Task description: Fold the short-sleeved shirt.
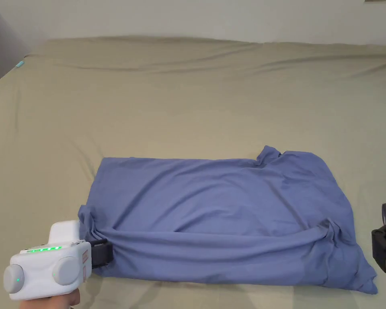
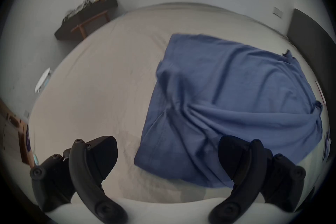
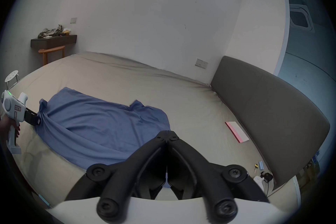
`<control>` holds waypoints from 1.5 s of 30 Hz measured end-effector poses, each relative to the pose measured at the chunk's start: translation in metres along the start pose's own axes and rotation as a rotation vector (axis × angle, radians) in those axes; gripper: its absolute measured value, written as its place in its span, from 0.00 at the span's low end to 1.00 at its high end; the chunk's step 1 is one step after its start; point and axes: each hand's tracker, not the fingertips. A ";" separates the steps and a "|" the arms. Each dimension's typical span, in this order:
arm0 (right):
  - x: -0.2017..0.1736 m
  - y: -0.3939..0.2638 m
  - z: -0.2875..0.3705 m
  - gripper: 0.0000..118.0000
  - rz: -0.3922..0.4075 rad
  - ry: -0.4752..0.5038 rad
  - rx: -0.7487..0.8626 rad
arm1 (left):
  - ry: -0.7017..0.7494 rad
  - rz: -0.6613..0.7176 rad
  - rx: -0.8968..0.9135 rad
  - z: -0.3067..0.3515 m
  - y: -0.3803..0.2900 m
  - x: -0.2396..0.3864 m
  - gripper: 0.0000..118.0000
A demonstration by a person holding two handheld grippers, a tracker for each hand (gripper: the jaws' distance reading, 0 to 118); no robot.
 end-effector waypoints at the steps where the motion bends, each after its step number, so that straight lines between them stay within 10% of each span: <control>1: 0.003 -0.003 -0.002 0.02 -0.008 -0.002 -0.013 | 0.002 0.008 -0.005 -0.006 0.000 -0.001 0.94; 7: 0.010 -0.012 -0.017 0.02 -0.025 -0.019 -0.078 | -0.026 0.007 -0.018 -0.011 -0.002 0.000 0.86; 9: 0.010 -0.015 -0.027 0.02 -0.035 -0.005 -0.116 | -0.055 -0.060 0.027 0.003 -0.001 0.006 0.60; 11: 0.010 -0.019 -0.041 0.02 -0.054 0.030 -0.183 | -0.057 -0.116 0.061 0.016 0.000 0.015 0.09; 12: 0.010 -0.023 -0.051 0.04 -0.075 0.050 -0.225 | -0.063 -0.107 0.074 0.022 -0.001 0.018 0.09; 14: 0.012 -0.034 -0.073 0.36 -0.108 0.081 -0.320 | -0.058 -0.105 0.111 0.033 -0.002 0.018 0.10; 16: 0.013 -0.050 -0.099 0.90 -0.120 0.087 -0.419 | -0.070 -0.085 0.133 0.045 -0.002 0.015 0.09; 17: 0.012 -0.060 -0.114 0.96 -0.133 0.109 -0.469 | -0.091 -0.065 0.140 0.050 -0.003 0.012 0.09; 24: 0.005 -0.115 -0.192 0.96 -0.145 0.058 -0.718 | -0.129 0.005 0.141 0.050 -0.002 -0.002 0.10; 30: 0.009 -0.119 -0.195 0.89 -0.314 0.172 -0.722 | -0.166 0.102 0.073 0.033 -0.008 -0.013 0.10; 33: 0.009 -0.107 -0.182 0.48 -0.295 0.280 -0.671 | -0.153 0.070 0.082 0.035 -0.007 -0.009 0.10; 34: 0.009 -0.102 -0.179 0.12 -0.313 0.327 -0.649 | -0.147 0.054 0.087 0.037 -0.006 -0.007 0.10; 37: -0.004 -0.090 -0.168 0.11 -0.151 0.226 -0.635 | -0.129 -0.001 0.130 0.052 0.000 -0.002 0.10; 45: 0.030 -0.058 -0.098 0.12 -0.254 0.243 -0.581 | -0.062 -0.167 0.252 0.113 0.005 -0.012 0.09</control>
